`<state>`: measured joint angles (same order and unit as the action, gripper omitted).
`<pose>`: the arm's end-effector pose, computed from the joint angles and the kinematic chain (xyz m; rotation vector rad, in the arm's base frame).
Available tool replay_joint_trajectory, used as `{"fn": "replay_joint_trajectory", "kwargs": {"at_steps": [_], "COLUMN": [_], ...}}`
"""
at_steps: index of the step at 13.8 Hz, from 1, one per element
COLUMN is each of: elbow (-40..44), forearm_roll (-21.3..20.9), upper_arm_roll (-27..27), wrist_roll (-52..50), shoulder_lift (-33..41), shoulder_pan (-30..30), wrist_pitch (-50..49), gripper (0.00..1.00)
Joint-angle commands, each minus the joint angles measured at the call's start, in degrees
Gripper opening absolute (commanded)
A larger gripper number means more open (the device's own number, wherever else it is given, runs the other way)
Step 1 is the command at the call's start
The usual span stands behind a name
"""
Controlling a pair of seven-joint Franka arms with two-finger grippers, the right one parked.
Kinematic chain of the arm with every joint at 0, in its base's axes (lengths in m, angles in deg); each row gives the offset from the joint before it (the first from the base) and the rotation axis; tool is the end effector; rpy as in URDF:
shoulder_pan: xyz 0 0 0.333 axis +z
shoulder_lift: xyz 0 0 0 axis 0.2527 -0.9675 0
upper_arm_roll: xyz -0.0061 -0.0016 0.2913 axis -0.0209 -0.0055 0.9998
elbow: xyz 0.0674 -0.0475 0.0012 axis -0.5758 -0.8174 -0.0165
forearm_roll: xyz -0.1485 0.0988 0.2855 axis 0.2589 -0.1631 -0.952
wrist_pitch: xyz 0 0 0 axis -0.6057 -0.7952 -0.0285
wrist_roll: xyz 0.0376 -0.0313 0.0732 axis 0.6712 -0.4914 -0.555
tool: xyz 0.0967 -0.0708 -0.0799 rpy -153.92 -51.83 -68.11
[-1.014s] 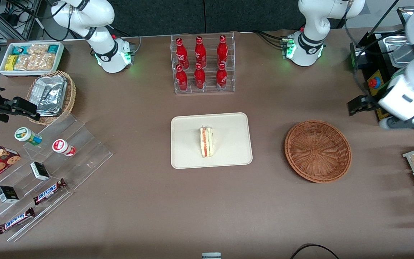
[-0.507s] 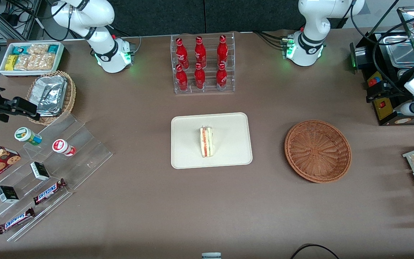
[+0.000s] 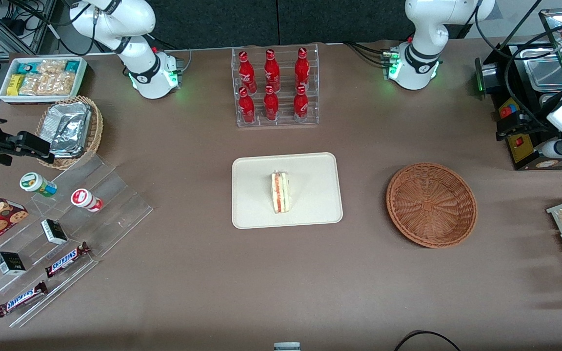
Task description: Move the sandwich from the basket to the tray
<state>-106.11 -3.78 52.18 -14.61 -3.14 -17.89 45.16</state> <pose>0.4889 -0.0038 0.5442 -3.1075 0.0894 0.1998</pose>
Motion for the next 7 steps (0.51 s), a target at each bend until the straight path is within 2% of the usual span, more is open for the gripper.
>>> {"fn": "replay_joint_trajectory", "kwargs": {"at_steps": [1,7], "elbow": [4.21,3.25], "forearm_roll": [0.14,0.14], "upper_arm_roll": [-4.05,-3.96], "wrist_roll": [-0.21,-3.02], "shoulder_lift": [-2.59,-1.62], "shoulder_pan": [3.69,2.81], "wrist_pitch": [-0.8,-3.53], "gripper": [1.0,1.0]}}
